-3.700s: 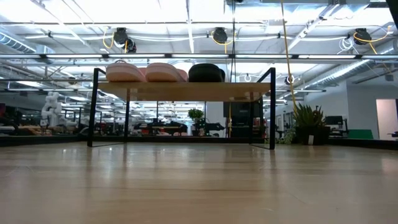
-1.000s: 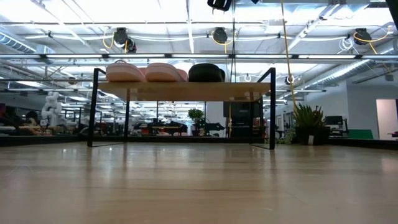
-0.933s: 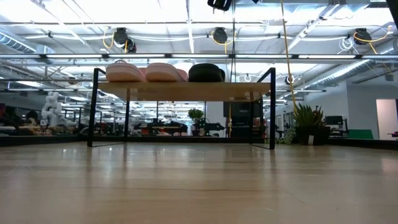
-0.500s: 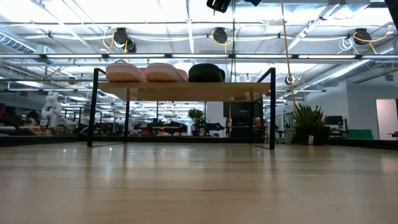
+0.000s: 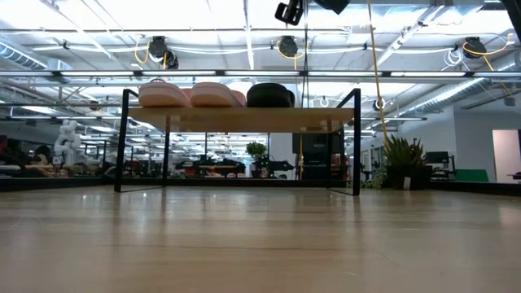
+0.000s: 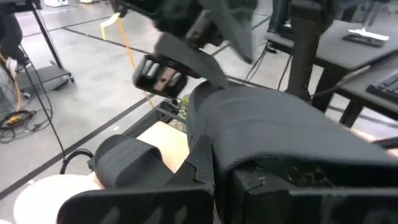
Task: Pick and place slides into the shelf
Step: Put the black slides on the shelf
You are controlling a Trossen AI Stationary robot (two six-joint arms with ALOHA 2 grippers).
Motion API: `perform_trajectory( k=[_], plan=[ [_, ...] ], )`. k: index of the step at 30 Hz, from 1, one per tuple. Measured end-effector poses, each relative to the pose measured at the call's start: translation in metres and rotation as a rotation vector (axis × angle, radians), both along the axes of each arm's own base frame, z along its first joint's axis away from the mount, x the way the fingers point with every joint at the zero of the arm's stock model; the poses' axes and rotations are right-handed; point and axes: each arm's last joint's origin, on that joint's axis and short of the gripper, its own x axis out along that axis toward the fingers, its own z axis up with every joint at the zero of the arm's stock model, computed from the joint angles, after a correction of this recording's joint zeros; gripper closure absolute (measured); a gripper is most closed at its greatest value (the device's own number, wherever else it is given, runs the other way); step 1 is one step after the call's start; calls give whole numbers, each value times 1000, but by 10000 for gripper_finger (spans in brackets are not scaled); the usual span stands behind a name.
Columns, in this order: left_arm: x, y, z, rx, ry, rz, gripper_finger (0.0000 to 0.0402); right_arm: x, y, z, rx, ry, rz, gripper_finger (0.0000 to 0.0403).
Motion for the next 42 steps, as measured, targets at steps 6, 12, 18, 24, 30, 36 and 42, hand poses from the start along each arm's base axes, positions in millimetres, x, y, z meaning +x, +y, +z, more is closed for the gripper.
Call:
perform_trajectory(
  k=[6,12,18,24,30,36,42],
  plan=[
    [-14,4,11,33,-16,27,401,-4,-7,-2,15,29,-26,297],
    [-26,2,19,61,-52,112,401,-13,-24,-2,20,33,-75,298],
    [-31,-6,23,64,-106,190,401,-30,-55,-4,23,44,-180,298],
    [-27,-10,33,12,-226,190,401,-57,-92,-1,8,13,-303,298],
    [1,-16,26,-24,-346,304,401,-93,-126,13,-21,-43,-446,298],
    [48,-22,10,-33,-511,456,401,-134,-141,50,-50,-141,-579,298],
    [94,-17,-13,-65,-577,661,401,-169,-134,91,-104,-265,-658,298]
  ],
)
